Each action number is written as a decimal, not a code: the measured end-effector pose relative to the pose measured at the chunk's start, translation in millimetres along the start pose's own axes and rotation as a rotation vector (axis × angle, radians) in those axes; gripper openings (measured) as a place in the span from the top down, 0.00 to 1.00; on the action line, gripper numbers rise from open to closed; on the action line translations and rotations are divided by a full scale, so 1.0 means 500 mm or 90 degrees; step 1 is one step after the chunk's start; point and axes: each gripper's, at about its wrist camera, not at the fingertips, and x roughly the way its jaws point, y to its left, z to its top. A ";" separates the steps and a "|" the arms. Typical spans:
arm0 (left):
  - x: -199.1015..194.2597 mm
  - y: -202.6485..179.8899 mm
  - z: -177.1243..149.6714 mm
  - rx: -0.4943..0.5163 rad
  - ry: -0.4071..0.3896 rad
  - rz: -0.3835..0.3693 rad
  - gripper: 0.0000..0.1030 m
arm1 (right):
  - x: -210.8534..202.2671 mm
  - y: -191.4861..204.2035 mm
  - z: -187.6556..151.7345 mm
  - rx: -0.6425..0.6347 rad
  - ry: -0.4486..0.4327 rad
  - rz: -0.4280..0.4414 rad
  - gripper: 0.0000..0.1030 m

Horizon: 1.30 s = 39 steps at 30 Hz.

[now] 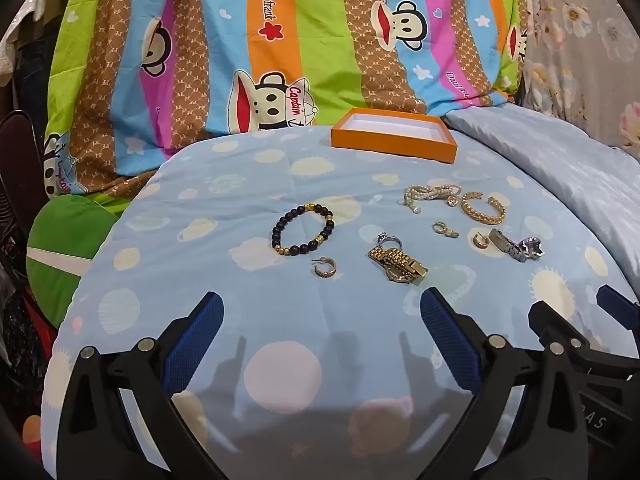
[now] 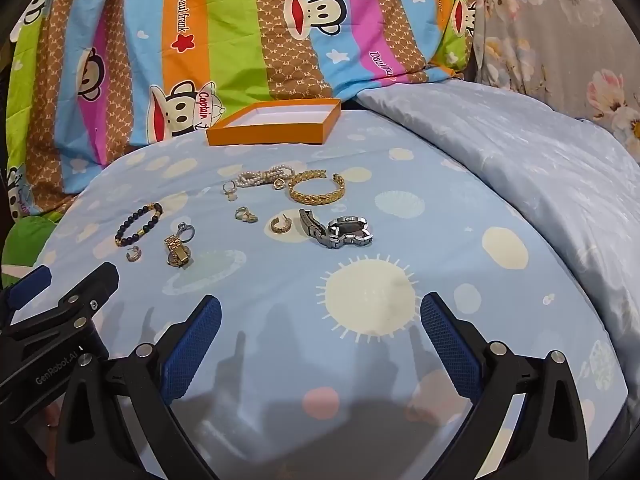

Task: Organize jewelry

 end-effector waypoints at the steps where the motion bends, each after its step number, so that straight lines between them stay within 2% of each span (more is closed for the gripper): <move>1: 0.000 0.000 0.000 0.000 -0.001 0.001 0.07 | 0.000 0.000 0.000 -0.002 -0.002 -0.001 0.05; 39: 0.002 -0.010 -0.001 0.018 -0.001 0.009 0.10 | 0.010 -0.002 -0.003 0.004 0.006 -0.006 0.05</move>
